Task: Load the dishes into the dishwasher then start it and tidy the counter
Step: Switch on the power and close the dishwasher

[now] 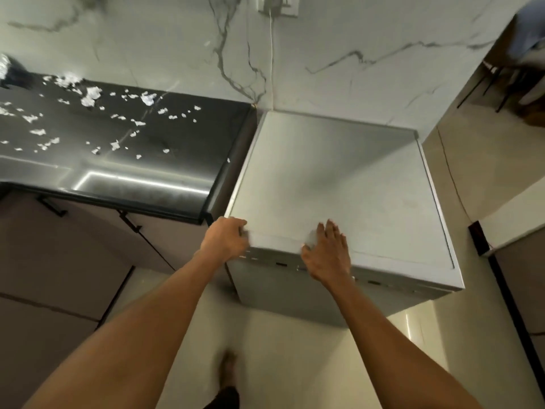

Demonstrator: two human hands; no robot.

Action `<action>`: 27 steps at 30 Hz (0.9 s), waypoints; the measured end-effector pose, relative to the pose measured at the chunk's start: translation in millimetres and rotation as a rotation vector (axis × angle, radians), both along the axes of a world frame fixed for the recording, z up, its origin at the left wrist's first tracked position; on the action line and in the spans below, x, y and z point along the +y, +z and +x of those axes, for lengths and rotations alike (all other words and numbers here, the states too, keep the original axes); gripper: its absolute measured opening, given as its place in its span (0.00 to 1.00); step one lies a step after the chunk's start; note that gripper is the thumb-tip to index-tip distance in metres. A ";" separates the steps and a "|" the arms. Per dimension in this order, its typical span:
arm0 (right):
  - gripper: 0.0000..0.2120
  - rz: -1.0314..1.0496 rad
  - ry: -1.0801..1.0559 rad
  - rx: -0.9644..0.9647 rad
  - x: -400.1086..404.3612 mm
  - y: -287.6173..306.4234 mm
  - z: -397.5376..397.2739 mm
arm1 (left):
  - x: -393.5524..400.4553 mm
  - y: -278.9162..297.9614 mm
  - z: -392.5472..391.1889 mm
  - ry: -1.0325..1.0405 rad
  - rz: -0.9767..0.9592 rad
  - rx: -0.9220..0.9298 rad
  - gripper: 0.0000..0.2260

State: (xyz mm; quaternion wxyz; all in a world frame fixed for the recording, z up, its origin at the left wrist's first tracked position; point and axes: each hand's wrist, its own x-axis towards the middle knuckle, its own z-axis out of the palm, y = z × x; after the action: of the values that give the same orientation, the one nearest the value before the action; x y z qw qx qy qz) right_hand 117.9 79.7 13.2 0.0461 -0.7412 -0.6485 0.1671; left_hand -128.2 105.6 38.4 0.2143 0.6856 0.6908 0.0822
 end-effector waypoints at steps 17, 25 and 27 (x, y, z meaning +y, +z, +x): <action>0.36 0.366 0.008 0.029 249.2 160.3 -142.5 | 269.2 159.4 -101.7 -0.195 0.535 0.042 0.39; 0.35 0.569 0.046 -0.017 333.1 199.0 -156.4 | 370.4 222.4 -78.8 -0.263 0.713 0.013 0.40; 0.35 0.601 0.045 -0.032 355.1 207.5 -152.5 | 391.8 235.1 -69.7 -0.270 0.756 0.012 0.40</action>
State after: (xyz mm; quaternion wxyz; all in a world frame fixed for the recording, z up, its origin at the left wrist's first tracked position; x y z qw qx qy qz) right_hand -34.6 434.8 220.7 0.2497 -0.6823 -0.6858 -0.0431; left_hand -197.9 497.4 273.4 -0.0481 0.8012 0.5170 0.2976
